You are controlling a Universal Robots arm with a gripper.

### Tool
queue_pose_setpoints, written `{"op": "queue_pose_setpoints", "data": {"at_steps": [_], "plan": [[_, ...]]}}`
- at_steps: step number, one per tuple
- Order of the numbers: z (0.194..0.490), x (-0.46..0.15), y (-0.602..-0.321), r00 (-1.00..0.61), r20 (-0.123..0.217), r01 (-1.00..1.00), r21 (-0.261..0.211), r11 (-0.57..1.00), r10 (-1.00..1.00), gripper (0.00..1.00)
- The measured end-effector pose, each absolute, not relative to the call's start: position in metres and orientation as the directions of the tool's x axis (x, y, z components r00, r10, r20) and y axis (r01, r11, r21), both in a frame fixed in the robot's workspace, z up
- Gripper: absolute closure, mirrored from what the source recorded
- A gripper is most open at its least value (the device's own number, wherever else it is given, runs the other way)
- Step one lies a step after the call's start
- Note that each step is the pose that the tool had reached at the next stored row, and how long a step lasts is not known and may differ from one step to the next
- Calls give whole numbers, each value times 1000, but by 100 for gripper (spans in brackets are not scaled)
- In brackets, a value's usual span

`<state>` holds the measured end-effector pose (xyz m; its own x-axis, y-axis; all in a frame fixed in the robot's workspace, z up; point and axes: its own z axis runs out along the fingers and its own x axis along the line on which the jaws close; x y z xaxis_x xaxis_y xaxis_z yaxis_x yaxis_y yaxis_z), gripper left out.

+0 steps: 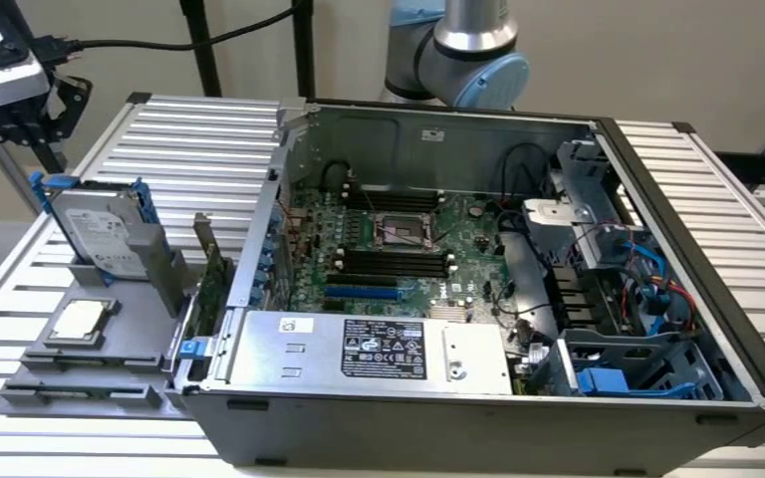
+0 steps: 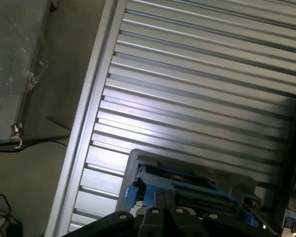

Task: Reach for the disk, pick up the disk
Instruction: 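Pick up the disk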

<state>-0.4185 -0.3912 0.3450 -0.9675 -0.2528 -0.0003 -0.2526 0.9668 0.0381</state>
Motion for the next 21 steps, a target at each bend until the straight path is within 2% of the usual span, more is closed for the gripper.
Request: {"op": "queue_pose_setpoints", "data": {"at_steps": [21], "plan": [[347,-419,-391,-804,0,-595,38,803,-595,89]]}}
